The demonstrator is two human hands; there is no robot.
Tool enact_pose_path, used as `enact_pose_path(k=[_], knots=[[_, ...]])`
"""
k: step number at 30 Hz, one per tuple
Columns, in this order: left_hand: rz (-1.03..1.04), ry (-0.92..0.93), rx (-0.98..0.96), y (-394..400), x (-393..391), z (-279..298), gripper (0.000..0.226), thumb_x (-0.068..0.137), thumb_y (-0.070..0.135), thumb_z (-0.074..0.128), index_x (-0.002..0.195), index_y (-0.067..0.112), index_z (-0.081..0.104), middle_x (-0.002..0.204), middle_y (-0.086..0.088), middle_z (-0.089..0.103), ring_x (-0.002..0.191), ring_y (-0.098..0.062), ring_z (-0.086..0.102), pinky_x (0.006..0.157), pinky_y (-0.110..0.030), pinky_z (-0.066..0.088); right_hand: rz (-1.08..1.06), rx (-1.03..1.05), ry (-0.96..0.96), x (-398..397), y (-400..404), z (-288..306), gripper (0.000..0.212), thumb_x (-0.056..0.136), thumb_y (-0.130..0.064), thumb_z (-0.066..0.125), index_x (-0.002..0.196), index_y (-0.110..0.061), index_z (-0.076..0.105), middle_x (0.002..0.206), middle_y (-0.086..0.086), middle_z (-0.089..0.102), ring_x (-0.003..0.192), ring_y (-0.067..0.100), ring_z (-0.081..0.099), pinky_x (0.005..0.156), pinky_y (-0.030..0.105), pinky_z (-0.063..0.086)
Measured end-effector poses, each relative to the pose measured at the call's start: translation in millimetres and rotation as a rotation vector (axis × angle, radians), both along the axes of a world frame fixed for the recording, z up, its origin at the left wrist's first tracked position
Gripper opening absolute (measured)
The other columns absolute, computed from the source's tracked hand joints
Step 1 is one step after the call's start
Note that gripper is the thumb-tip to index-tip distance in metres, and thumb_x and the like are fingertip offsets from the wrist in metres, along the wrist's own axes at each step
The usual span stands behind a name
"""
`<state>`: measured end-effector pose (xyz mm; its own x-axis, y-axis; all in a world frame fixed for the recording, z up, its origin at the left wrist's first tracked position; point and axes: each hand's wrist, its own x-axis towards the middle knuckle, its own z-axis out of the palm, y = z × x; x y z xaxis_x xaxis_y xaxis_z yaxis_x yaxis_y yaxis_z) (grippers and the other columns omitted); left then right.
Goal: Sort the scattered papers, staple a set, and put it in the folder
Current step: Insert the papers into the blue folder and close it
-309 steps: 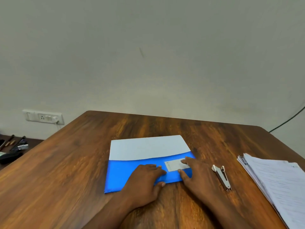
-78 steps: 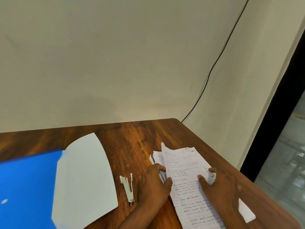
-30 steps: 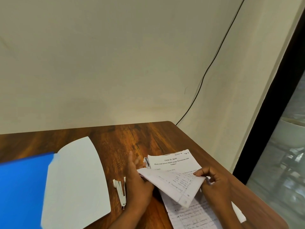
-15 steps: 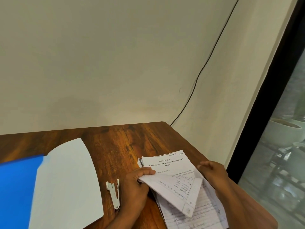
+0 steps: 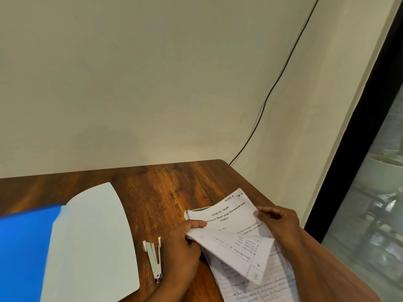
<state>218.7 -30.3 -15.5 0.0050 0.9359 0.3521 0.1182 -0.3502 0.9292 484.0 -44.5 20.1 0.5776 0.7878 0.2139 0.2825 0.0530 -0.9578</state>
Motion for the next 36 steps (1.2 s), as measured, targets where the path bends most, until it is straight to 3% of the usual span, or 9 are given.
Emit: enact_pose_path(k=[7, 13, 16, 21, 23, 26, 30, 33, 36], knots=[[0.042, 0.030, 0.017, 2.1, 0.1, -1.7, 0.058, 0.082, -0.017, 0.066, 0.094, 0.038, 0.080, 0.106, 0.022, 0.075, 0.103, 0.001, 0.067, 0.089, -0.030, 0.061, 0.284, 0.136, 0.171, 7.3, -12.7, 9.3, 0.016, 0.064, -0.005, 0.089, 0.077, -0.009, 0.081, 0.090, 0.017, 0.080, 0.079, 0.026, 0.077, 0.069, 0.028, 0.063], [0.118, 0.107, 0.083, 4.4, 0.4, -2.9, 0.041, 0.079, -0.002, 0.084, 0.091, 0.038, 0.080, 0.122, 0.023, 0.060, 0.117, 0.000, 0.059, 0.097, -0.024, 0.057, 0.581, 0.156, 0.429, 23.6, -16.2, 7.6, 0.024, 0.062, 0.010, 0.083, 0.070, -0.005, 0.066, 0.084, 0.019, 0.068, 0.074, 0.030, 0.065, 0.061, 0.031, 0.059], [0.139, 0.100, 0.060, 1.1, 0.5, 1.5, 0.037, 0.080, 0.006, 0.086, 0.087, 0.041, 0.079, 0.143, 0.018, 0.048, 0.129, -0.001, 0.048, 0.098, -0.010, 0.046, 0.693, 0.113, 0.476, 28.3, -16.0, 4.8, 0.037, 0.054, -0.005, 0.091, 0.074, -0.001, 0.060, 0.097, 0.026, 0.062, 0.085, 0.039, 0.060, 0.068, 0.037, 0.059], [0.042, -0.074, 0.030, -2.4, -2.7, 9.6, 0.046, 0.079, -0.006, 0.084, 0.077, 0.040, 0.081, 0.095, 0.020, 0.077, 0.093, 0.007, 0.069, 0.072, -0.007, 0.054, 0.704, 0.097, 0.611, 25.3, -21.1, 9.7, 0.035, 0.055, -0.010, 0.077, 0.078, 0.003, 0.055, 0.104, 0.031, 0.063, 0.088, 0.044, 0.061, 0.073, 0.044, 0.057], [0.016, -0.127, 0.000, -0.9, -4.8, 9.3, 0.044, 0.079, -0.011, 0.081, 0.075, 0.033, 0.084, 0.089, 0.014, 0.080, 0.086, 0.000, 0.073, 0.071, -0.013, 0.057, 0.643, 0.142, 0.694, 18.8, -24.3, 18.6, 0.014, 0.065, -0.012, 0.061, 0.068, 0.002, 0.059, 0.107, 0.031, 0.070, 0.099, 0.046, 0.066, 0.078, 0.044, 0.058], [-0.015, -0.106, -0.016, -0.3, -4.3, 8.1, 0.052, 0.076, -0.022, 0.074, 0.072, 0.029, 0.085, 0.087, 0.013, 0.081, 0.084, -0.002, 0.074, 0.071, -0.016, 0.058, 0.287, 0.122, 0.657, 17.5, -19.7, 20.9, 0.034, 0.089, -0.012, 0.044, 0.059, -0.006, 0.060, 0.094, 0.025, 0.076, 0.106, 0.042, 0.064, 0.079, 0.040, 0.047], [-0.012, -0.084, -0.018, 1.1, -3.3, 4.3, 0.061, 0.071, -0.030, 0.067, 0.070, 0.028, 0.084, 0.085, 0.014, 0.080, 0.084, -0.002, 0.073, 0.070, -0.012, 0.056, 0.001, -0.076, 0.370, 13.5, -13.7, 15.6, 0.015, 0.094, -0.009, 0.066, 0.095, 0.004, 0.074, 0.087, 0.021, 0.079, 0.074, 0.029, 0.074, 0.068, 0.036, 0.060], [-0.009, -0.087, -0.008, 3.2, -3.5, 1.6, 0.060, 0.070, -0.032, 0.064, 0.069, 0.024, 0.085, 0.083, 0.010, 0.080, 0.081, -0.004, 0.074, 0.069, -0.014, 0.056, -0.056, -0.188, 0.282, 16.7, -10.6, 10.9, 0.012, 0.093, -0.007, 0.072, 0.086, 0.003, 0.072, 0.063, 0.007, 0.074, 0.047, 0.014, 0.067, 0.046, 0.023, 0.052], [-0.007, -0.077, 0.008, 5.0, -3.0, -0.7, 0.061, 0.068, -0.032, 0.064, 0.069, 0.025, 0.085, 0.083, 0.008, 0.080, 0.081, -0.005, 0.074, 0.069, -0.015, 0.057, -0.079, -0.272, 0.165, 18.5, -5.6, 8.7, 0.013, 0.094, -0.001, 0.068, 0.087, -0.002, 0.078, 0.072, 0.010, 0.078, 0.058, 0.021, 0.070, 0.054, 0.028, 0.053]])
